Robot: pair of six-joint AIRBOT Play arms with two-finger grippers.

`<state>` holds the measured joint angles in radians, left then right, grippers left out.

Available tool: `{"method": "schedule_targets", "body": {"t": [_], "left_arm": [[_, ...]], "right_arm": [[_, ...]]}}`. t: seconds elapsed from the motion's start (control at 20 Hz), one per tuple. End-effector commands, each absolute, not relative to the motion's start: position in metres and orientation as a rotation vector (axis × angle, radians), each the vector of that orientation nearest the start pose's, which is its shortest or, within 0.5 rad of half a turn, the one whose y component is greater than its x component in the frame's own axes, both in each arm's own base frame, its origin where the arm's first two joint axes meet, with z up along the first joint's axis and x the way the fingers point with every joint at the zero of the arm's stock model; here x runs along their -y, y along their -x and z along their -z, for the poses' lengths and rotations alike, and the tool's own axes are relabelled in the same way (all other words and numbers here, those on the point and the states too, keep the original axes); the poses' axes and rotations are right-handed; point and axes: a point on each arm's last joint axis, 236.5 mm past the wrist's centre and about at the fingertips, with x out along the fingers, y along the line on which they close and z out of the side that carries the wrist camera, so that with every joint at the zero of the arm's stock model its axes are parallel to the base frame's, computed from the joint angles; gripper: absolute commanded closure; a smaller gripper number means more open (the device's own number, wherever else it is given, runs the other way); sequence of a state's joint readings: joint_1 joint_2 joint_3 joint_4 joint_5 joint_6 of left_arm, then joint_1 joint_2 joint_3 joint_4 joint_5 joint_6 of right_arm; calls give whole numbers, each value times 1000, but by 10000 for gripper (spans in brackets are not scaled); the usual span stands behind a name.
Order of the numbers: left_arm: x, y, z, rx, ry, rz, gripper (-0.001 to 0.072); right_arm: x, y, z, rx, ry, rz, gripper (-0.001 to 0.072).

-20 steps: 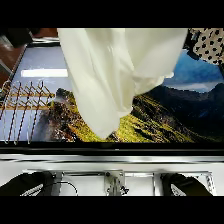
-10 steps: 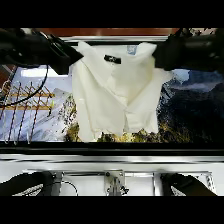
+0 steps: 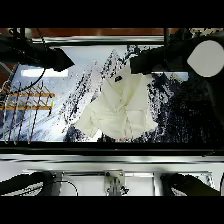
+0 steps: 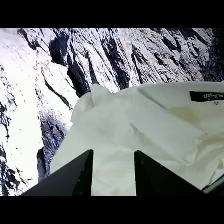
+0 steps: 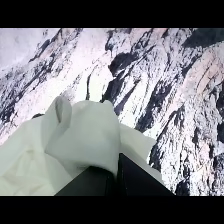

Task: Fold the shirts.

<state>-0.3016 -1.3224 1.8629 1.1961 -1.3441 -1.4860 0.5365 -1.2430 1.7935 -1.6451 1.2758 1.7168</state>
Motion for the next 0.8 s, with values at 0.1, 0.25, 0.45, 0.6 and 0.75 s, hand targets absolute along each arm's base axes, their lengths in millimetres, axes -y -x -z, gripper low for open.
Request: {"method": "schedule_targets", "body": {"t": [0.1, 0.25, 0.45, 0.6, 0.75], "left_arm": [[247, -390, -222, -977, 150, 686, 146], [283, -390, -178, -1091, 146, 745, 146], [307, -392, -126, -1211, 129, 755, 146], [312, -398, -105, -1256, 145, 735, 147], [317, -412, -99, -1232, 187, 706, 147]], "right_arm": [[-219, -392, -257, -735, 95, -413, 639], [-221, -391, -256, -739, 91, -418, 638], [-219, -389, -253, -754, 96, -414, 638], [-219, -389, -253, -754, 96, -414, 638], [-219, -389, -253, -755, 96, -415, 638]]}}
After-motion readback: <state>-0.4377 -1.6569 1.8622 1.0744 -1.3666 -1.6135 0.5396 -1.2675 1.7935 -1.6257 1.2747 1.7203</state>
